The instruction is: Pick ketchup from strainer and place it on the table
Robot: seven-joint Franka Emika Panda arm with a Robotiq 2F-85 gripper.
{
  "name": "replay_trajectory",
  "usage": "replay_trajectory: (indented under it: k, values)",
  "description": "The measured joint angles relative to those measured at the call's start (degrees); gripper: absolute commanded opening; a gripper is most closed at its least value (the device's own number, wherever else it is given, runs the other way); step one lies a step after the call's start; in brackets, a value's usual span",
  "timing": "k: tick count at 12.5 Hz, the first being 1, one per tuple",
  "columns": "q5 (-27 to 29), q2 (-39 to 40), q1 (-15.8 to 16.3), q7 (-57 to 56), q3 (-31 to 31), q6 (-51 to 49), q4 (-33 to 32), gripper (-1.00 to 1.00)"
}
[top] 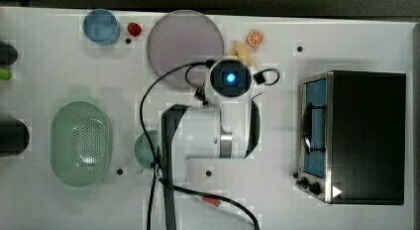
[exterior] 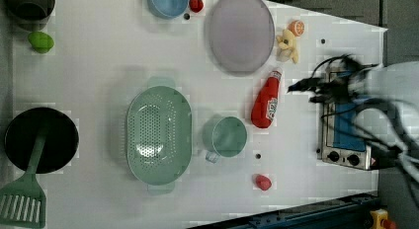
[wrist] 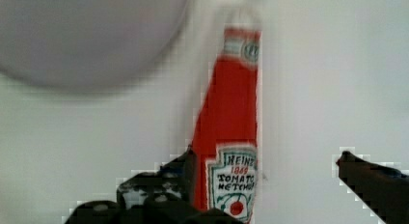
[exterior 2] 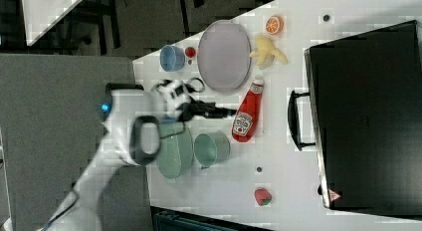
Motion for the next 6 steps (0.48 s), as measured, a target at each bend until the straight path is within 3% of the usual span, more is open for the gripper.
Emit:
replay_trajectory:
  k: [6]
  values:
    - [-0.23, -4.06, -1.1, 11.69, -2.49, -23.0, 24.73, 1.0]
